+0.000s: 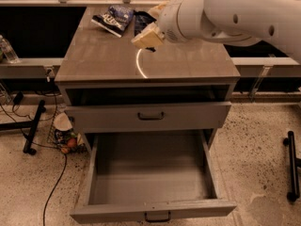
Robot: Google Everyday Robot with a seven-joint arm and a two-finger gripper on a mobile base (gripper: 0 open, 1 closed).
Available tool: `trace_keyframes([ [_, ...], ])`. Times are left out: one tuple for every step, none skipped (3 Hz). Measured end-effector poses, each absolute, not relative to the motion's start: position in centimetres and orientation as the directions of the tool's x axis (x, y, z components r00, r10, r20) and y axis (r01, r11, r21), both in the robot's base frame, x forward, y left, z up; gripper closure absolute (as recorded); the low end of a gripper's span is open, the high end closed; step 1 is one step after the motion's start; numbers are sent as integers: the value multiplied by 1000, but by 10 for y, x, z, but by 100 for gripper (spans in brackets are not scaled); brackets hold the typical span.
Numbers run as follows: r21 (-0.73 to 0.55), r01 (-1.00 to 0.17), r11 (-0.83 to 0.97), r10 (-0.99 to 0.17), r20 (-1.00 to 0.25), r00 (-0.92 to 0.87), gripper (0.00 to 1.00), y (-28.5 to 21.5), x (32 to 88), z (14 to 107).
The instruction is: Pick rxbar blueberry from middle drawer and place on counter
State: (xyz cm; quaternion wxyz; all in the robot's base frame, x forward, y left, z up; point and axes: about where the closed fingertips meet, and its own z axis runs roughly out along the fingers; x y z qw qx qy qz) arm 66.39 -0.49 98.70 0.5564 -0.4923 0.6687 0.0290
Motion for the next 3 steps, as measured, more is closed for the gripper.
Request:
trace_keyframes([
  [-509, -691, 514, -626, -773, 104, 100, -5, 664, 987],
  [-505, -676, 537, -620, -780, 90, 100, -4, 701, 975],
  [-478, -670, 568, -605, -794, 53, 100, -6, 740, 955],
])
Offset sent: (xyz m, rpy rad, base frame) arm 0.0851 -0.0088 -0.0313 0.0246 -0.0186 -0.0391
